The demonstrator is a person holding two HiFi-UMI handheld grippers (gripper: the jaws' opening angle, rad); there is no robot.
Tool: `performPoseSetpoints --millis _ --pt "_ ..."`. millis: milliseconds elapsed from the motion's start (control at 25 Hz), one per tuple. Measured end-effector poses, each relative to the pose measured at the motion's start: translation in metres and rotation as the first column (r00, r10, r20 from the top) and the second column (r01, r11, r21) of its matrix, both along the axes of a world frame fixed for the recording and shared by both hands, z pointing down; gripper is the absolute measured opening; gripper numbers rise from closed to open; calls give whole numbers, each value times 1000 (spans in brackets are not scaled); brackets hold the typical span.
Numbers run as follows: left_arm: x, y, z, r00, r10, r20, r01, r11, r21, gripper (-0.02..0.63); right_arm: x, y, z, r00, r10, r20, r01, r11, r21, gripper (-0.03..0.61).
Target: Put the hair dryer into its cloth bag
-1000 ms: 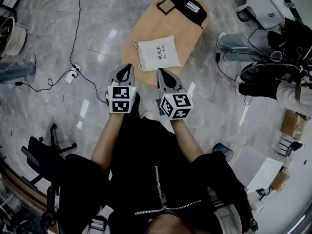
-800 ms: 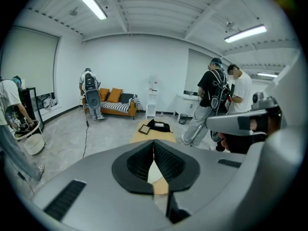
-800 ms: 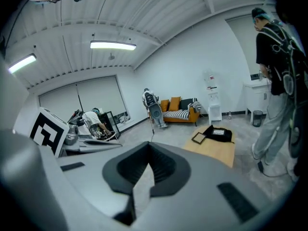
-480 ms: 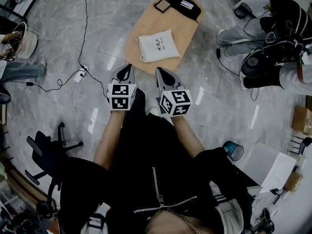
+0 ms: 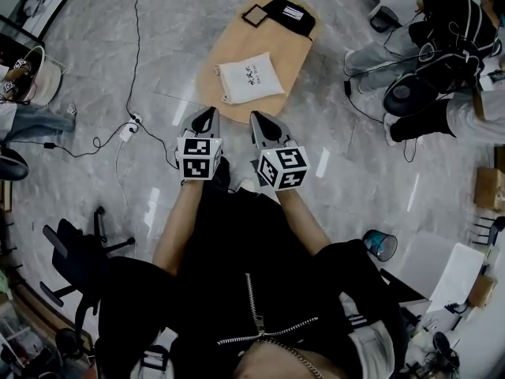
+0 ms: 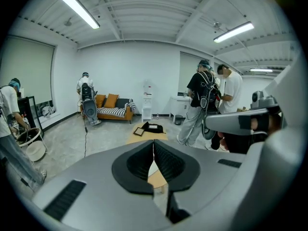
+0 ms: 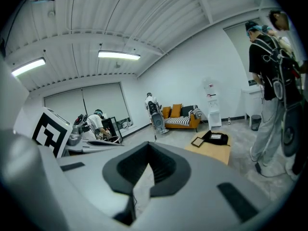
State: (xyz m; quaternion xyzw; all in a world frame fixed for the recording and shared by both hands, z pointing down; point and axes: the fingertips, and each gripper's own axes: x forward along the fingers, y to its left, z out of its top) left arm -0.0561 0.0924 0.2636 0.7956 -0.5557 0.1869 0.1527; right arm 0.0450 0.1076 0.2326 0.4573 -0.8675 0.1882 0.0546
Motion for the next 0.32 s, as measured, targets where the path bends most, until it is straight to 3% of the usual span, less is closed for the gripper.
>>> performPoseSetpoints --millis 320 --pt "-8 -6 3 1000 2 -1 -2 1000 1 14 -8 -3 -2 1000 -8 -3 8 1000 12 9"
